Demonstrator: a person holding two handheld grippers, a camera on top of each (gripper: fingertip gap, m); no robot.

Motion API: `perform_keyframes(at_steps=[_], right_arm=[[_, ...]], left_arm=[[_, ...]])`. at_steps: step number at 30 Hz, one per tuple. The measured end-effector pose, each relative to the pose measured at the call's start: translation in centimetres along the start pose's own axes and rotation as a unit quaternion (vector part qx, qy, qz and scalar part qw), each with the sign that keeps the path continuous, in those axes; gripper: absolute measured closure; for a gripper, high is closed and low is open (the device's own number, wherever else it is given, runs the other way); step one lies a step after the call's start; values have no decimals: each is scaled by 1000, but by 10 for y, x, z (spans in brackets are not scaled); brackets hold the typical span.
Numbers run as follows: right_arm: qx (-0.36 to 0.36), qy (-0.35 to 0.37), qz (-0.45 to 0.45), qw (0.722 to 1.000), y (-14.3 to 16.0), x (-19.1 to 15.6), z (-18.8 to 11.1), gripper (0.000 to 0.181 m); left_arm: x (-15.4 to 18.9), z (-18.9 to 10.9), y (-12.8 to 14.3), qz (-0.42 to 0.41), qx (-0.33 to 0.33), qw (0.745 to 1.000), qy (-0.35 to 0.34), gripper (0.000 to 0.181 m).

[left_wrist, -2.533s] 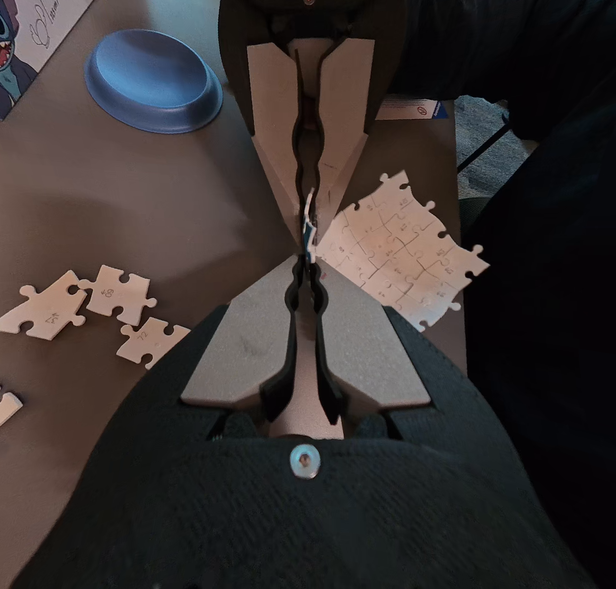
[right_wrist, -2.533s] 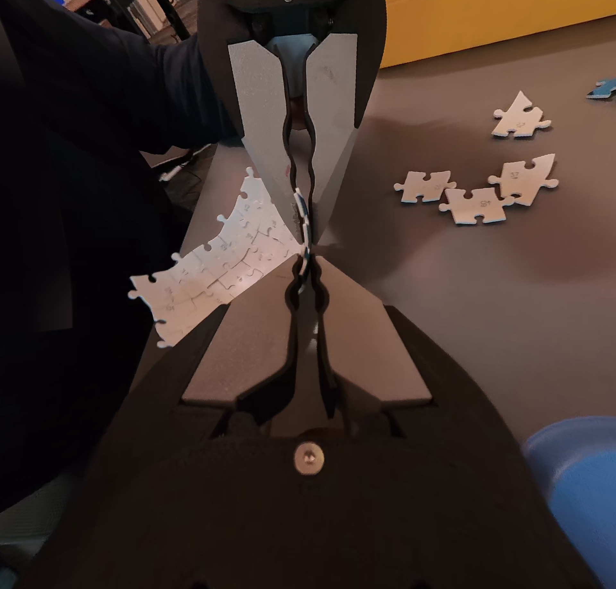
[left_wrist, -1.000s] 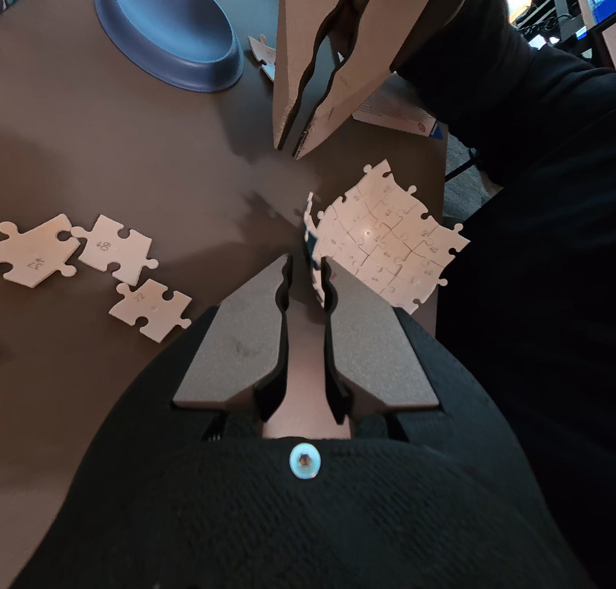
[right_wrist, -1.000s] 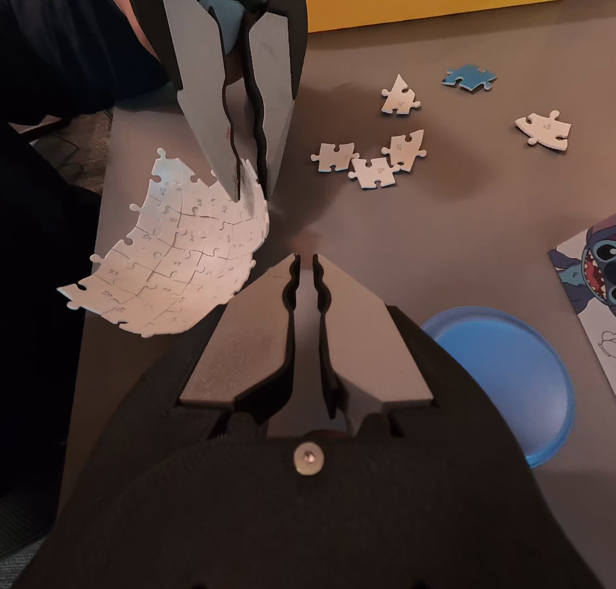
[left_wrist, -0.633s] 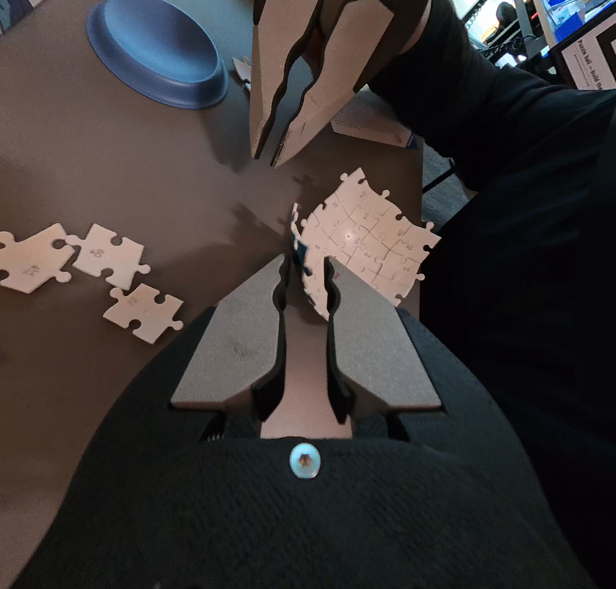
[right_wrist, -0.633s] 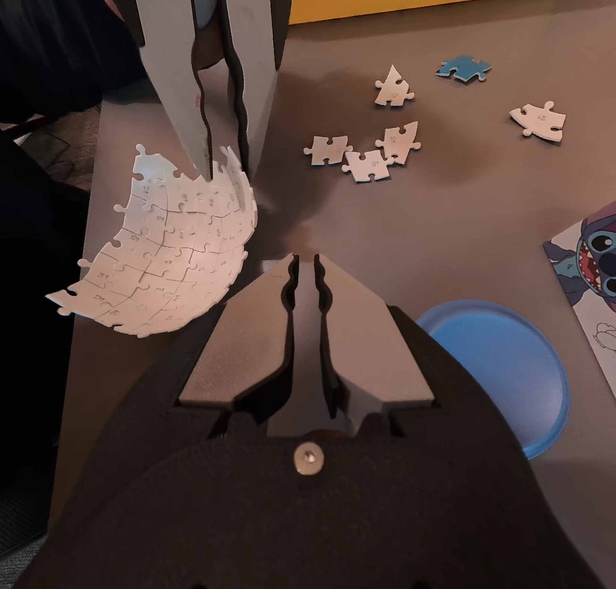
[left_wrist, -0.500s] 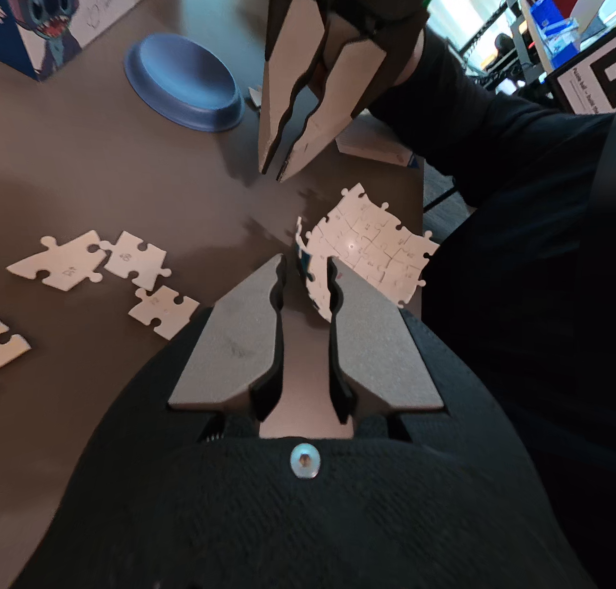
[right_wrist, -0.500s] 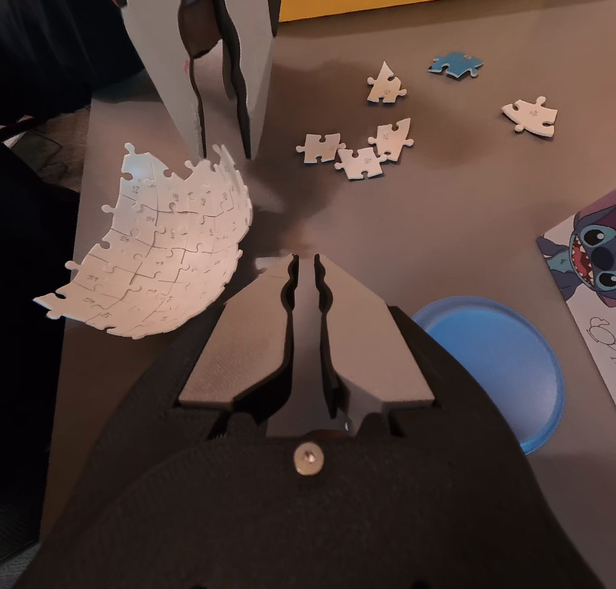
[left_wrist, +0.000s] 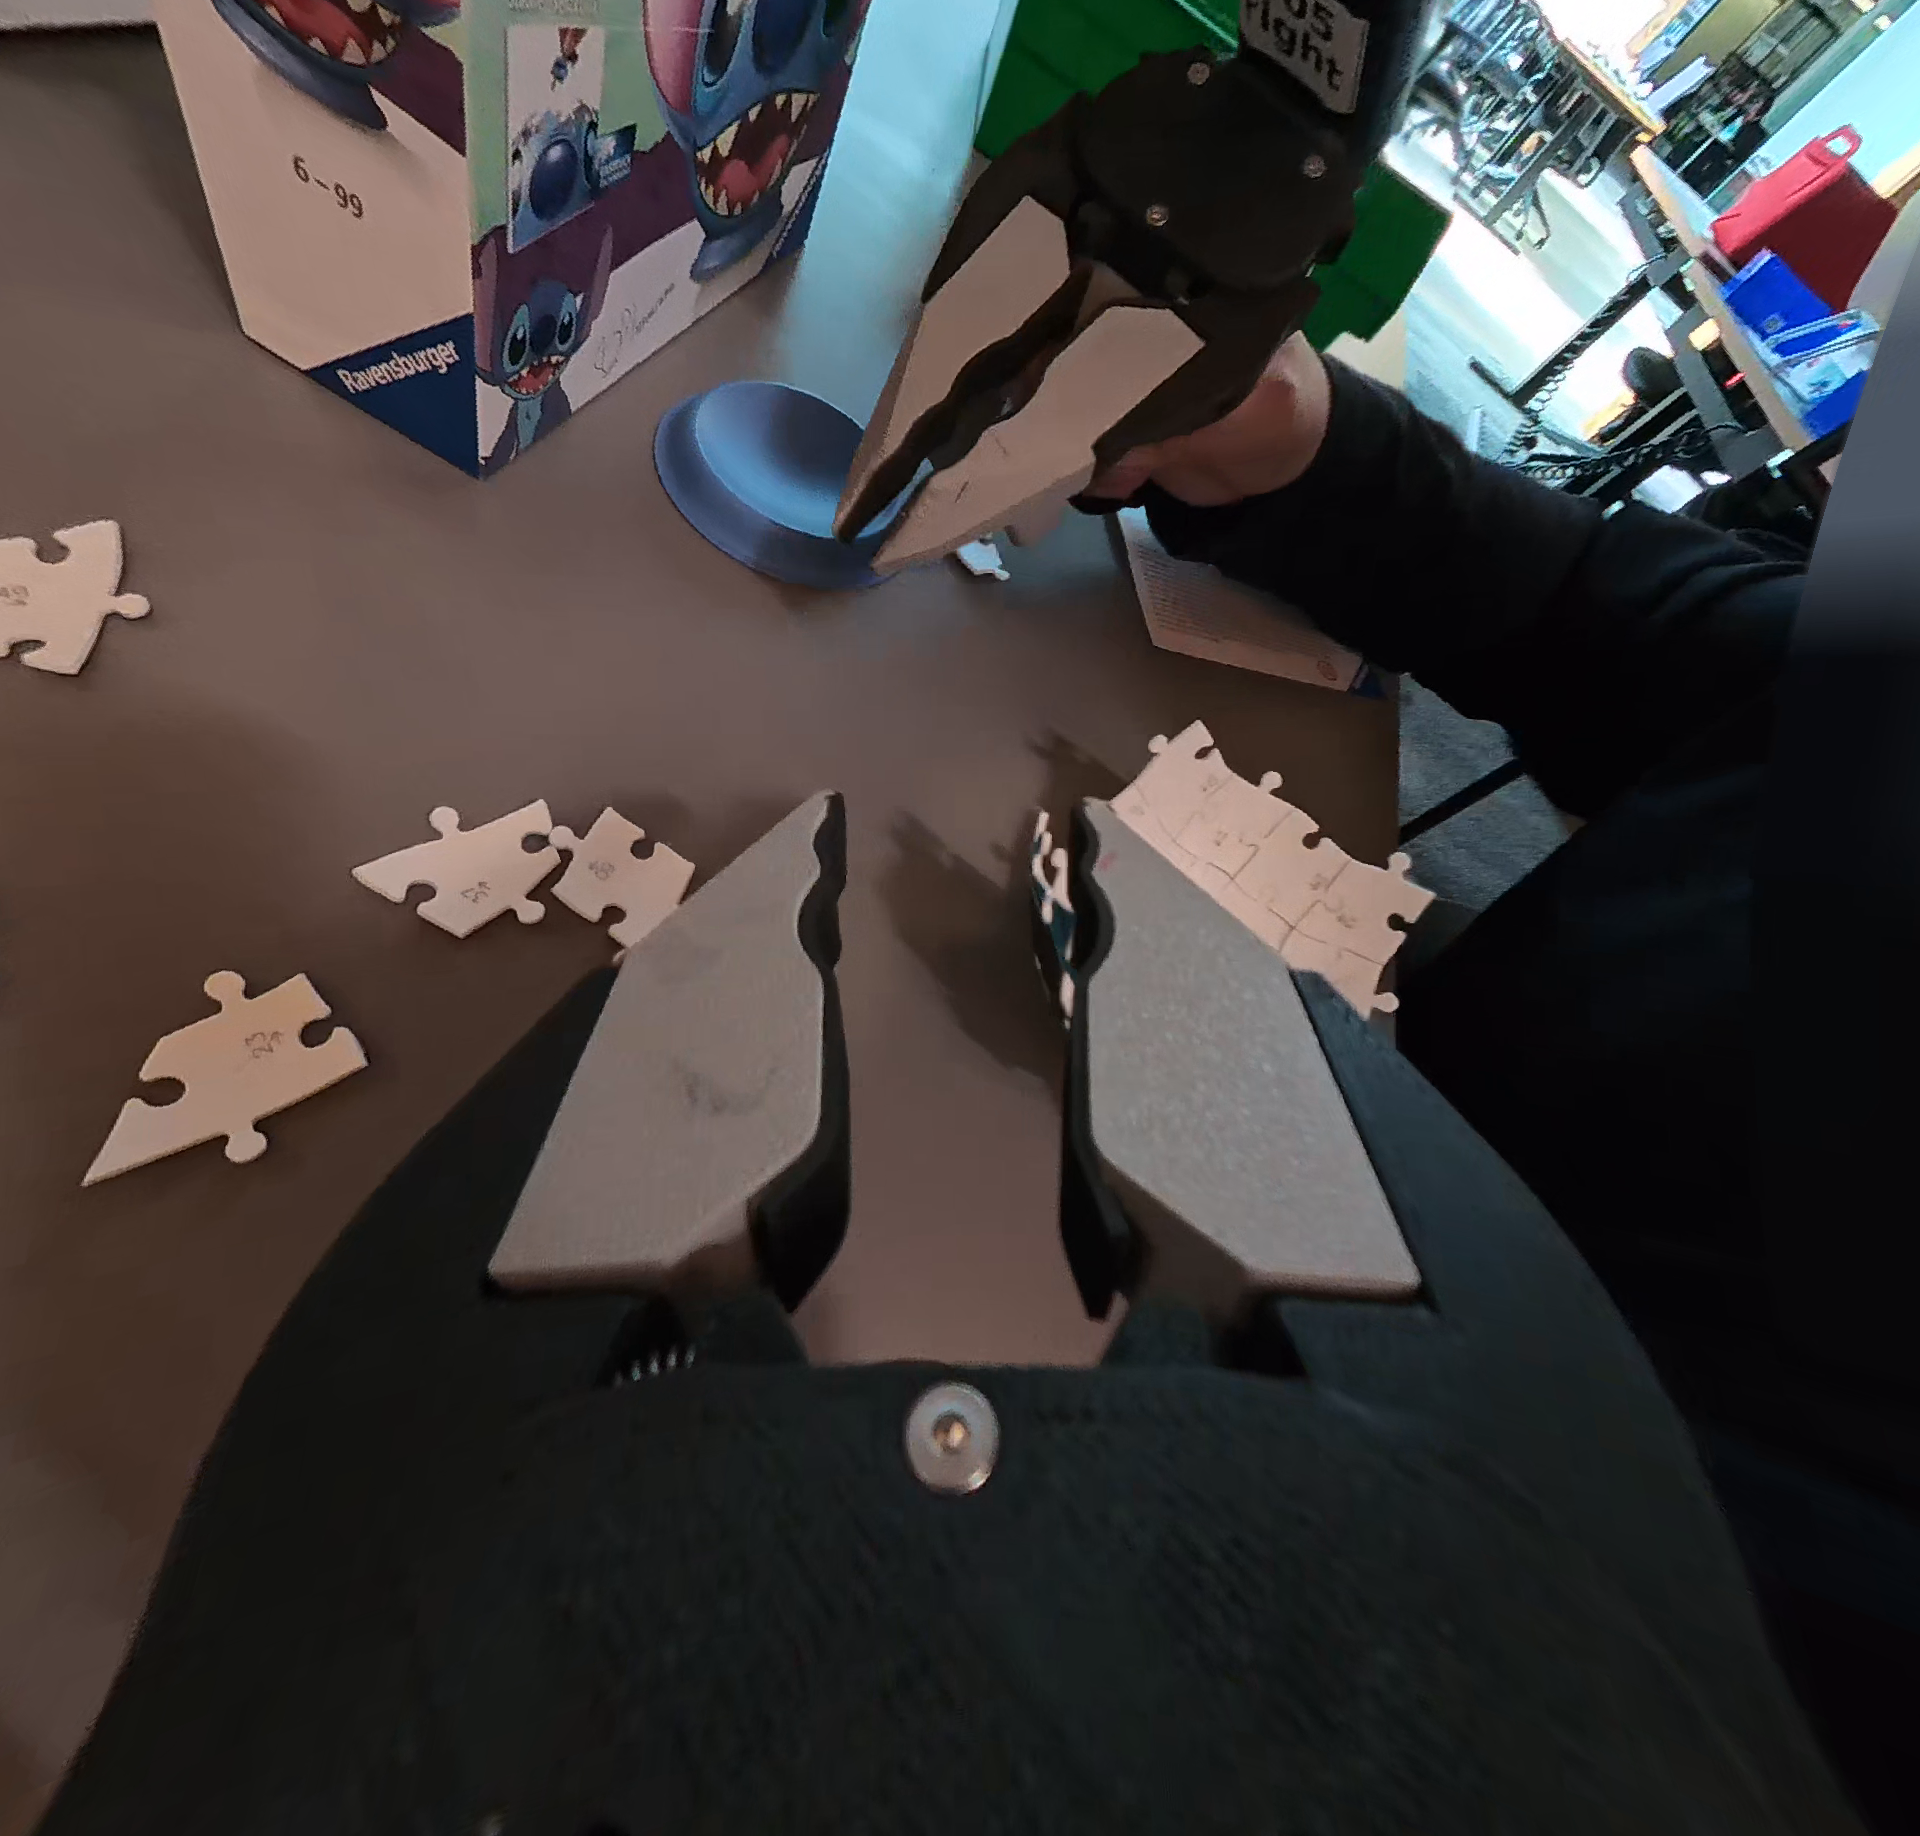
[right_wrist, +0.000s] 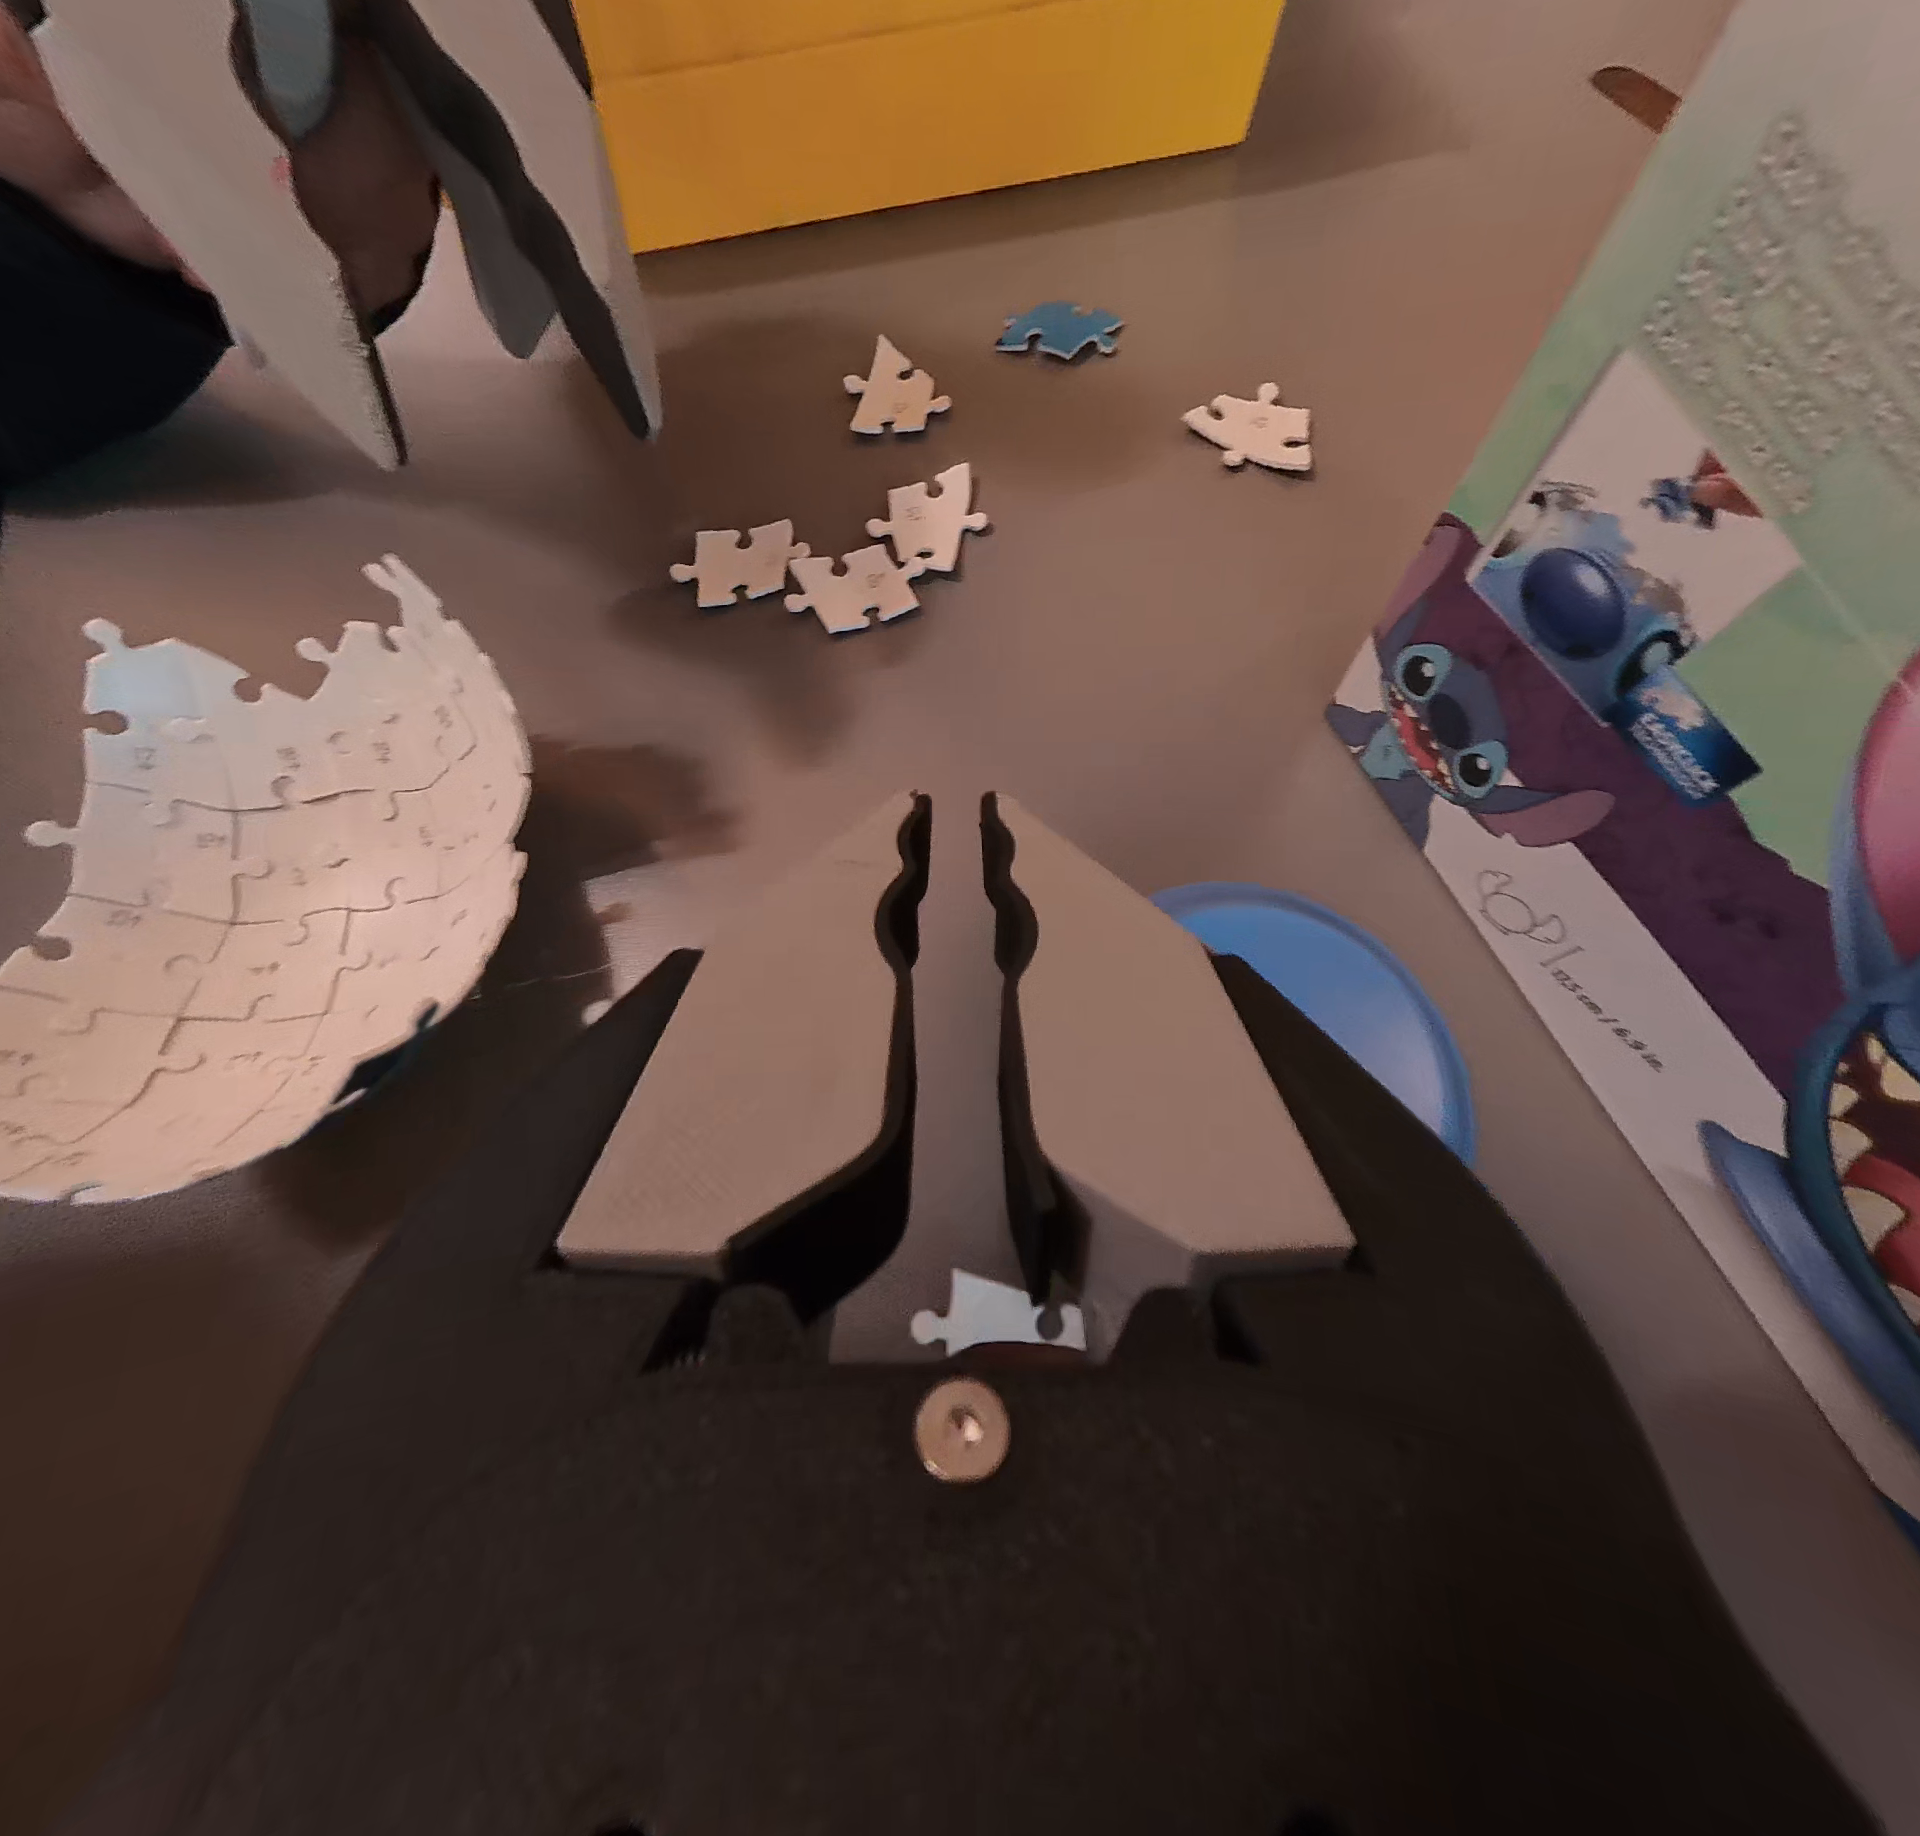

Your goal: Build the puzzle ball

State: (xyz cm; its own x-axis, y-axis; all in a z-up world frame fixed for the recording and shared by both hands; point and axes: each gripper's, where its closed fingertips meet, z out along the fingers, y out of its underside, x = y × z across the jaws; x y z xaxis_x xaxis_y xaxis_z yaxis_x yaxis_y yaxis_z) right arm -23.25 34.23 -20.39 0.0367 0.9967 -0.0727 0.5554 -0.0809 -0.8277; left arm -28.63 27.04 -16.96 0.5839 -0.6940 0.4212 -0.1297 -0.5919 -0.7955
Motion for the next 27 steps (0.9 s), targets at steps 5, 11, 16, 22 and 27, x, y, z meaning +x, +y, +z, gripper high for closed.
perform_keyframes(at_steps=[5,11,16,22,27], right_arm=[[6,28,-14,999,0,7,2,174],[-4,74,-52,996,1,11,3,170],[0,99,-50,994,1,20,0,166],[10,115,-34,993,0,31,-7,164],[20,122,-29,992,-3,34,-10,163]], left_arm=[[-11,-2,-2,35,2,998,-56,136],[-21,-20,-15,19,54,994,-97,125],[-14,-43,-16,0,91,989,-113,125],[-9,-67,-8,-2,87,985,-149,123],[-9,-67,-5,1,64,984,-169,119]])
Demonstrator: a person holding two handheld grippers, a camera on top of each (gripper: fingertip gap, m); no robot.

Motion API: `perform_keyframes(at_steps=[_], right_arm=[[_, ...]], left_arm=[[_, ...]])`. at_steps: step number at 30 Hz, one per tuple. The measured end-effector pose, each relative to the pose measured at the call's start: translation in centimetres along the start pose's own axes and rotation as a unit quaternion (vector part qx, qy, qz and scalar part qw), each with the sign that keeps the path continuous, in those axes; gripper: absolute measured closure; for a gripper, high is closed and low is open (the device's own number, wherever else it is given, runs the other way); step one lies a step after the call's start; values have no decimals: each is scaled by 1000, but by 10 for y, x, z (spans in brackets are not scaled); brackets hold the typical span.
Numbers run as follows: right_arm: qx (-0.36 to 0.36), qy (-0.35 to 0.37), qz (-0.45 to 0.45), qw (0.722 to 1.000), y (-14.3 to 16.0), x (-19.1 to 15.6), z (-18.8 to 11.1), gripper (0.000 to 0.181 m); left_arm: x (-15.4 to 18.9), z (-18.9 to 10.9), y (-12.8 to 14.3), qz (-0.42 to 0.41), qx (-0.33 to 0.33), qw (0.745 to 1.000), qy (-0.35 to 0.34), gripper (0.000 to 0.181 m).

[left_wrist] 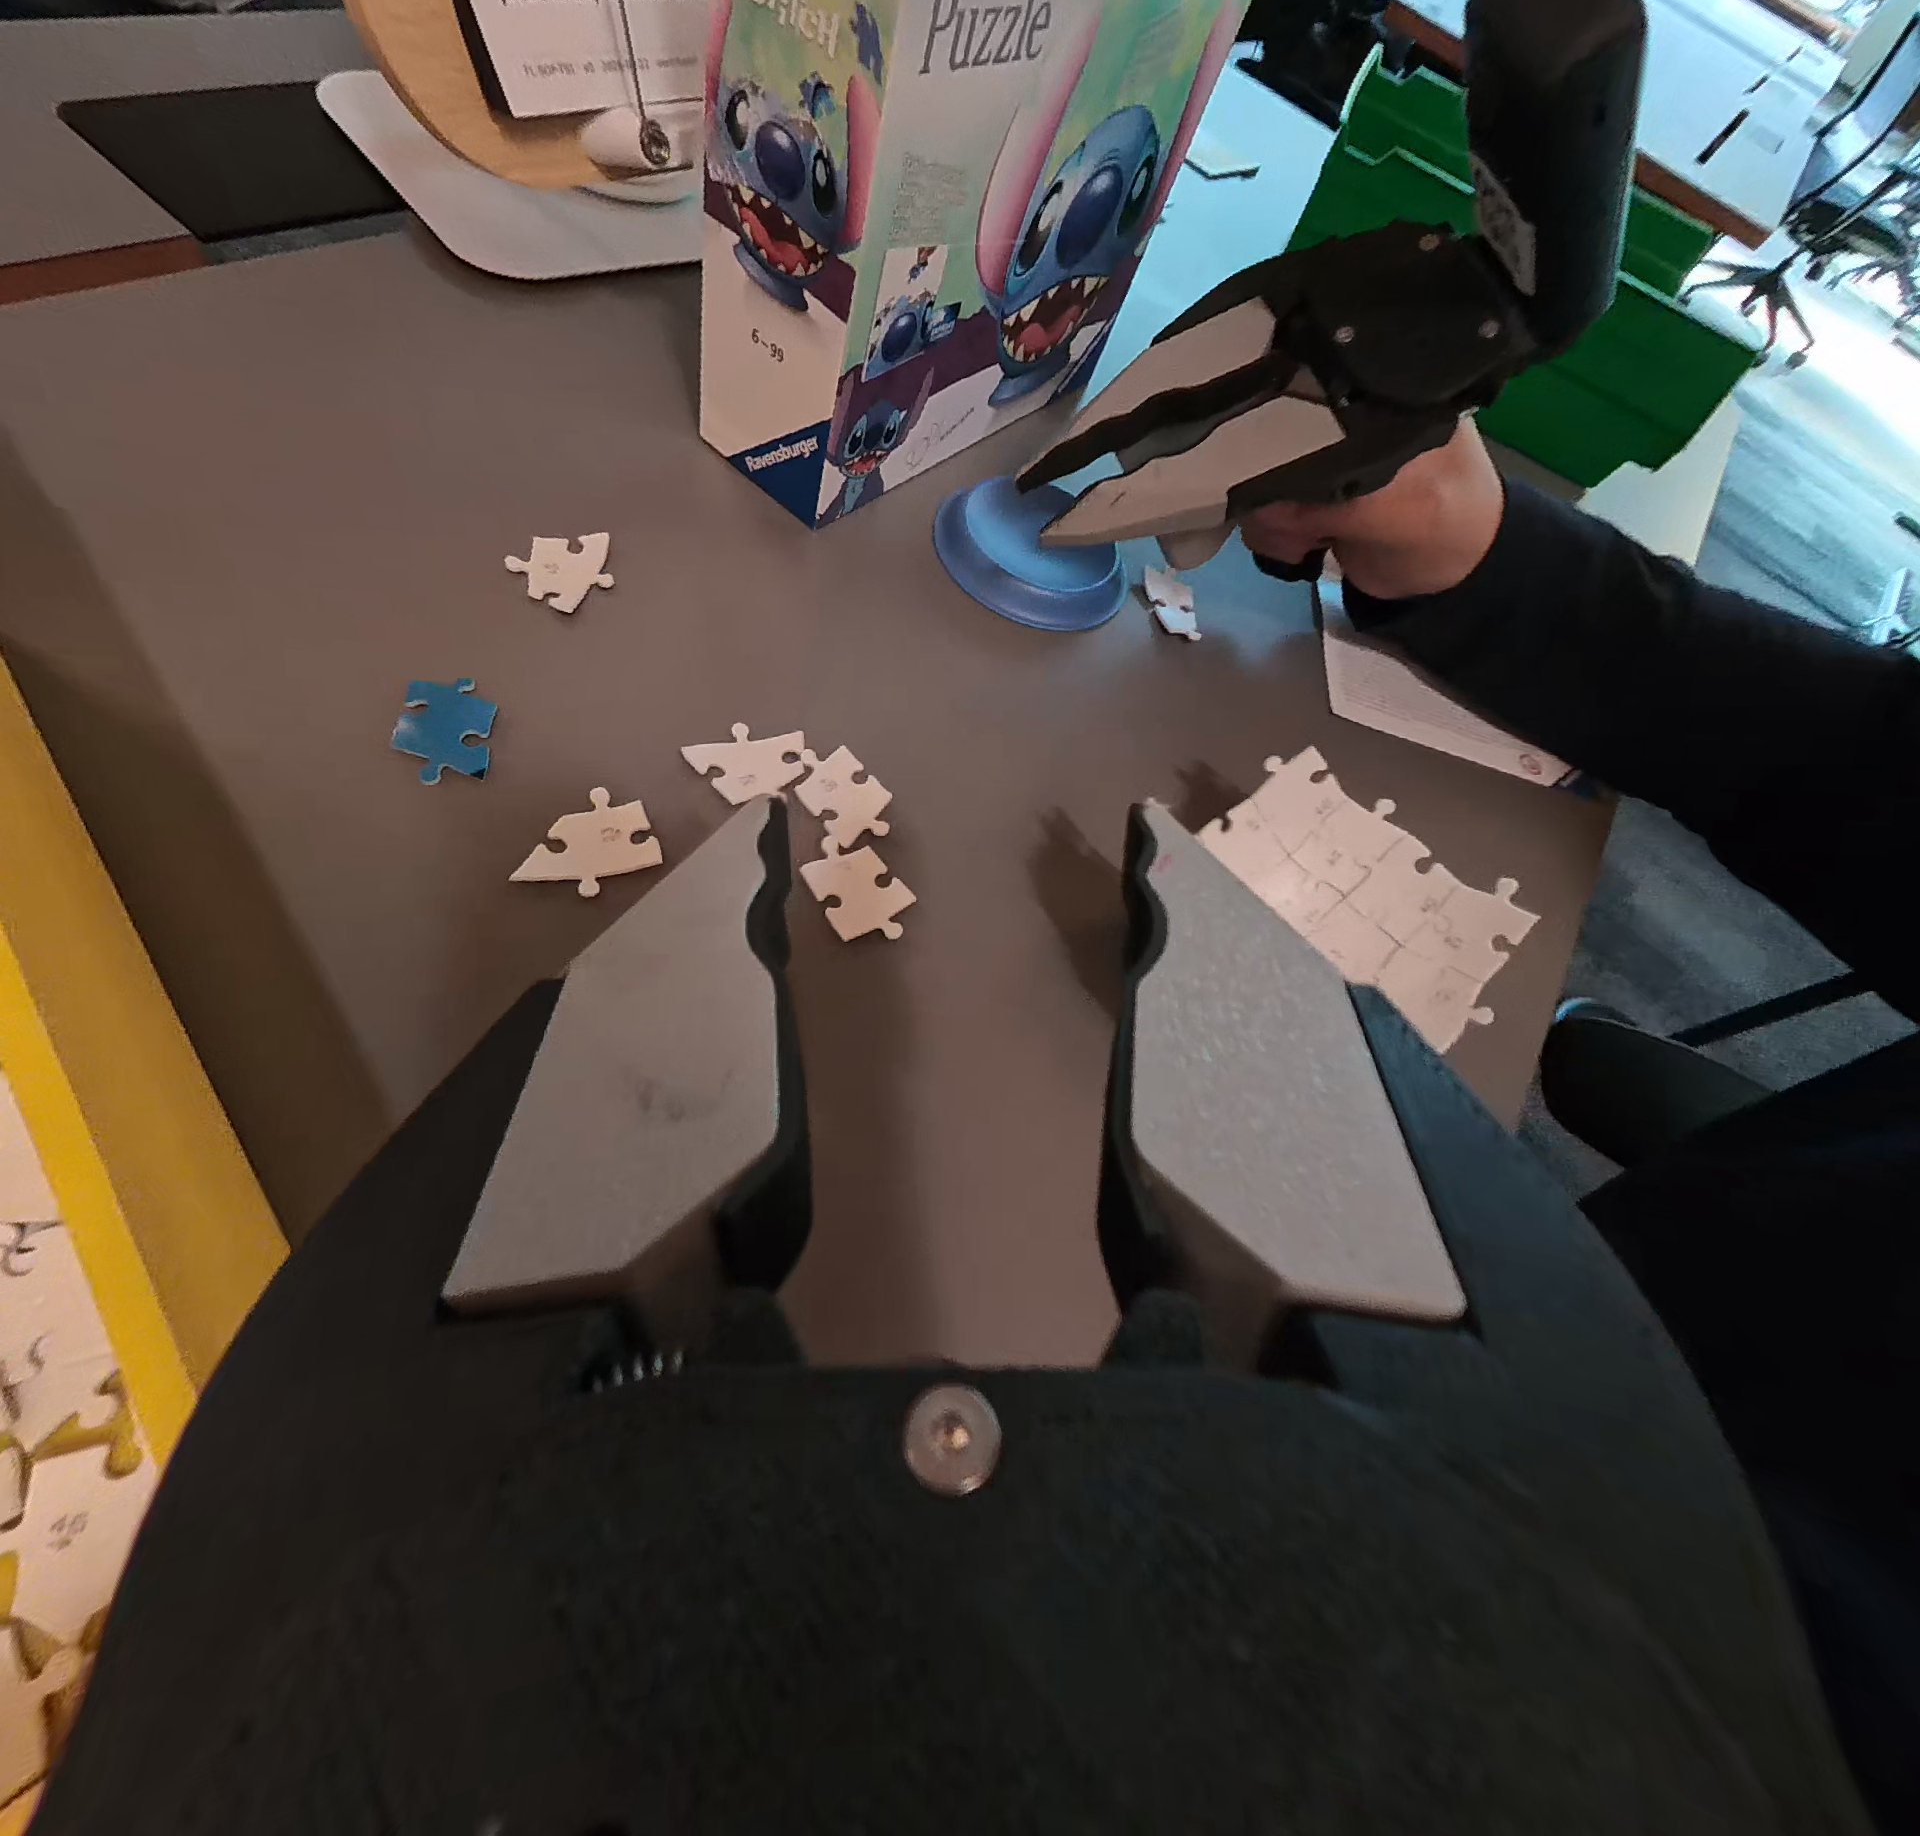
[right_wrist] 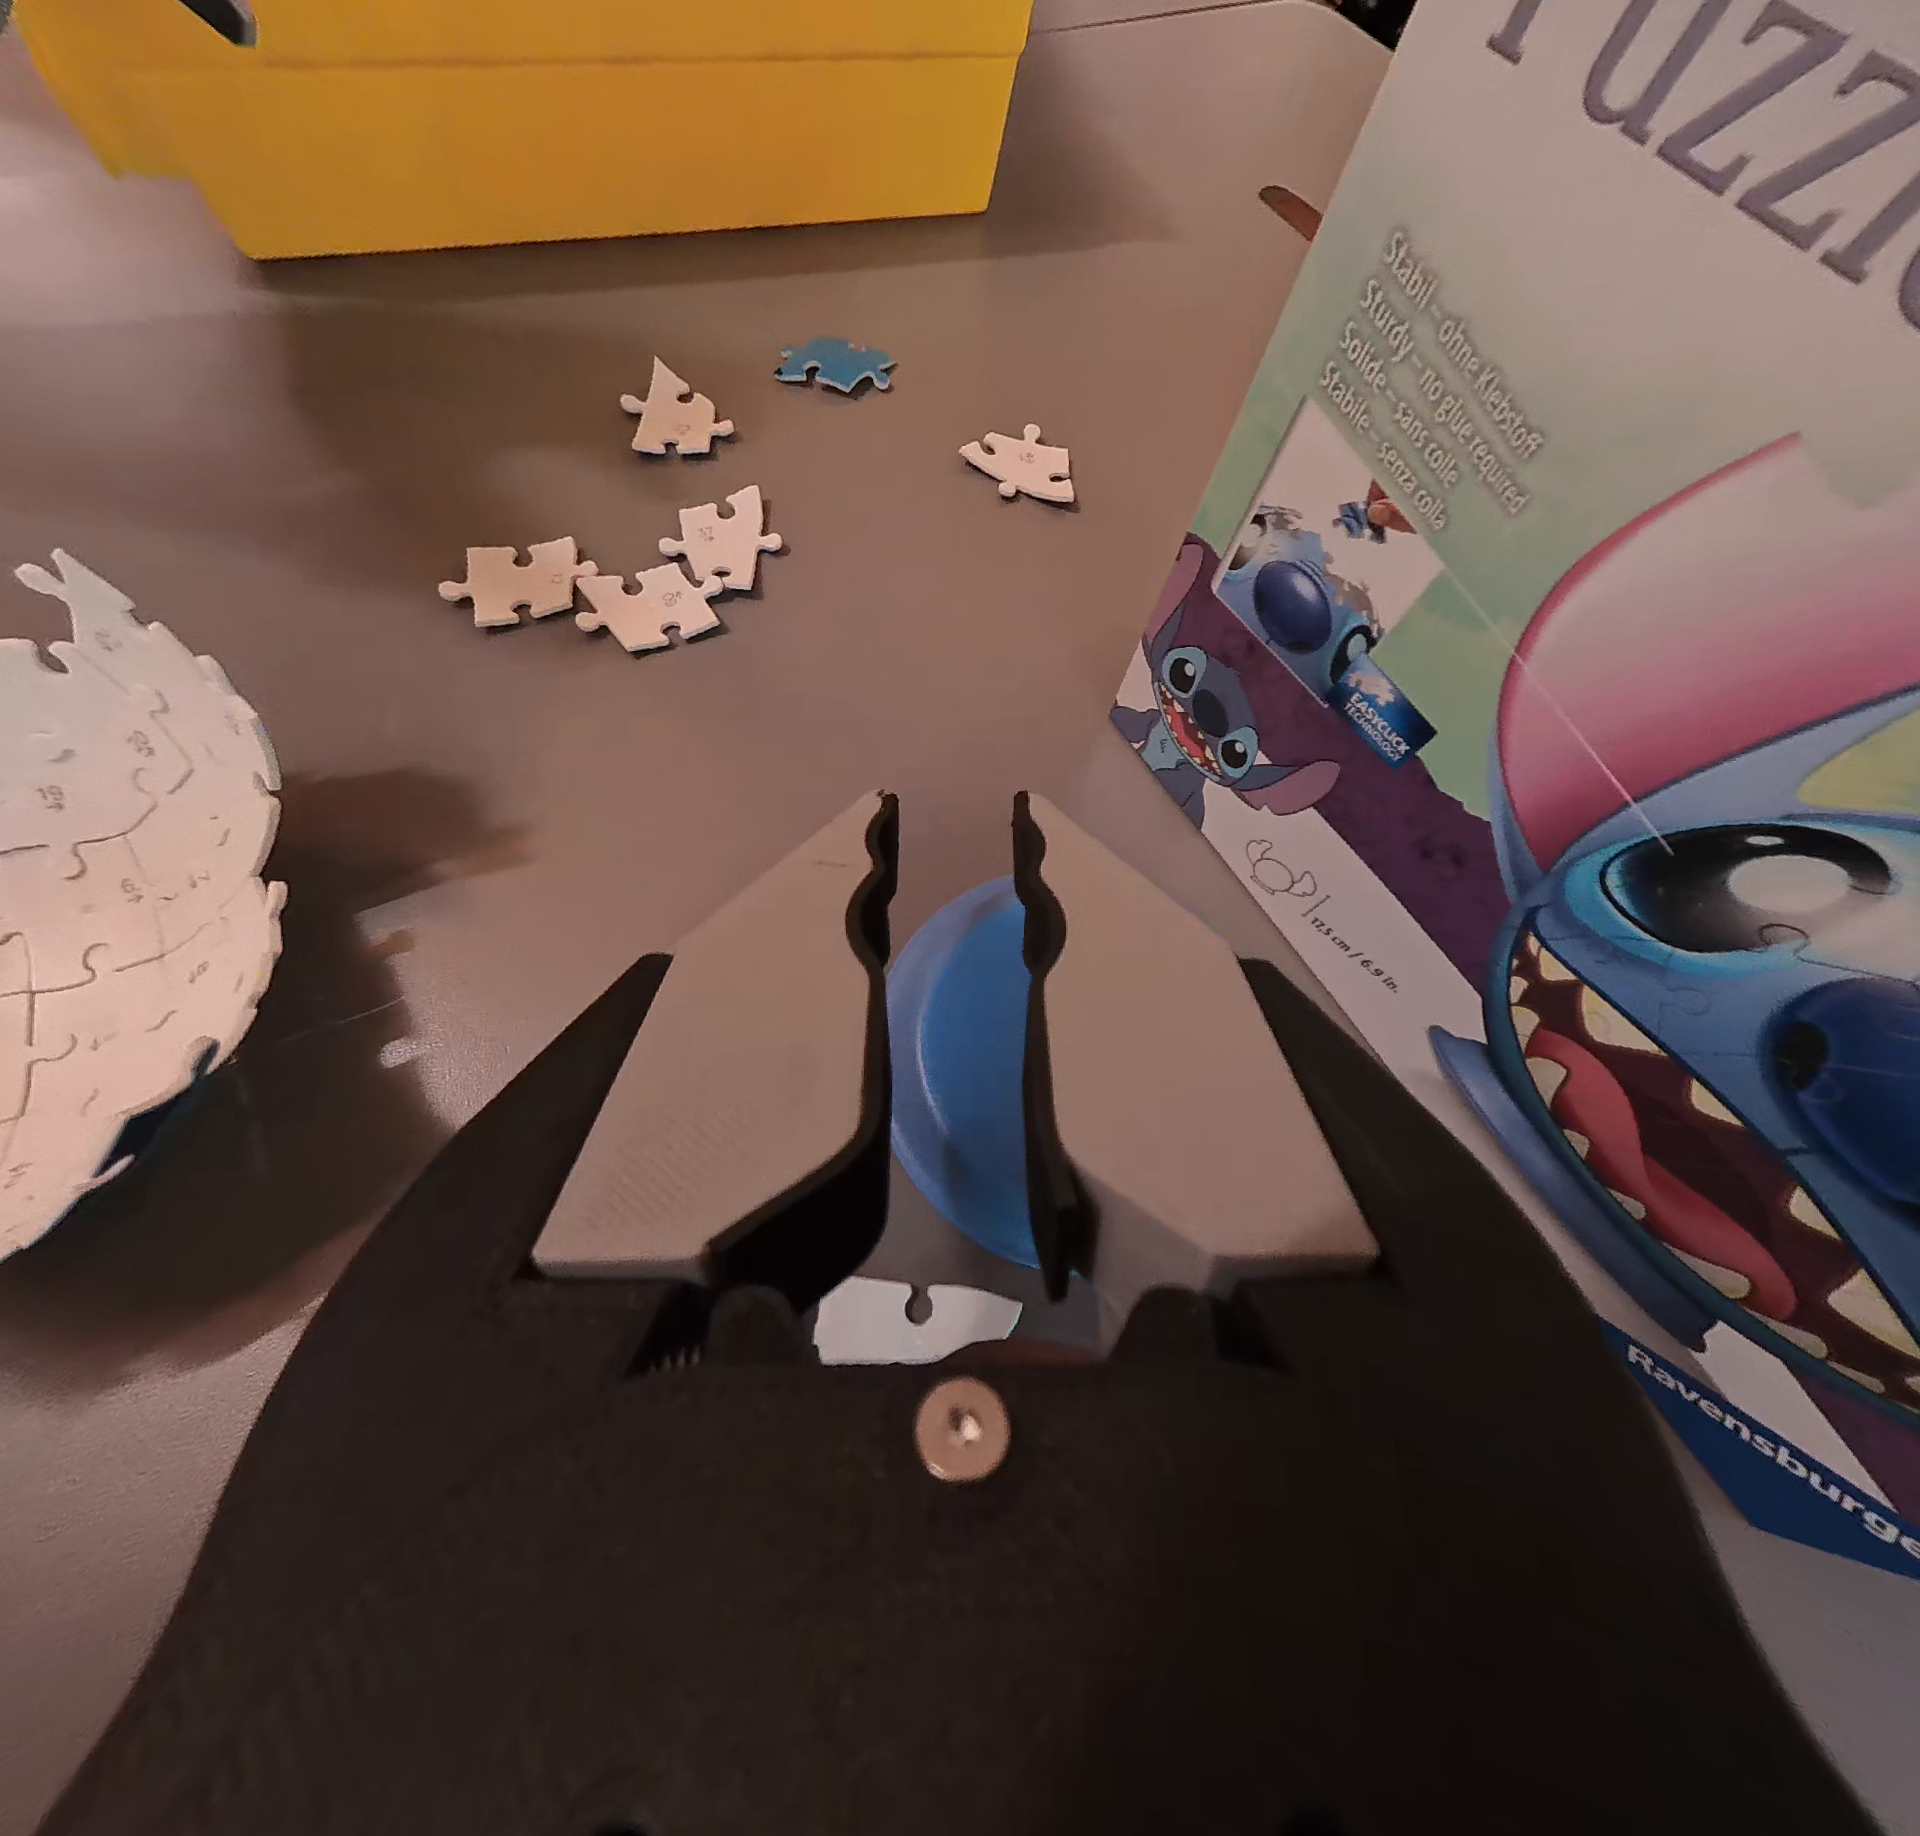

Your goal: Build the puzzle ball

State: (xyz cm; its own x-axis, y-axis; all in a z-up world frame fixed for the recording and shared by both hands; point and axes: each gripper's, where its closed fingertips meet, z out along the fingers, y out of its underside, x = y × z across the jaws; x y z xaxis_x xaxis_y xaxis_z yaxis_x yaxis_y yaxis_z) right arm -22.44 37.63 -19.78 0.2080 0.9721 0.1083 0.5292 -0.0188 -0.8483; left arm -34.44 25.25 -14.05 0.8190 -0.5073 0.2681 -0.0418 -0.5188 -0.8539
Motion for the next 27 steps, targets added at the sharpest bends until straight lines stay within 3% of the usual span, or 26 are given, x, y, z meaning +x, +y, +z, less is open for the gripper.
perform_keyframes(at_steps=[18,27], right_arm=[[-20,-14,-1,1000,7,-10,6,164],[-9,-29,12,999,-1,-15,3,164]], left_arm=[[-15,60,-15,69,-44,997,2,119],[-23,77,5,70,-34,997,14,122]])
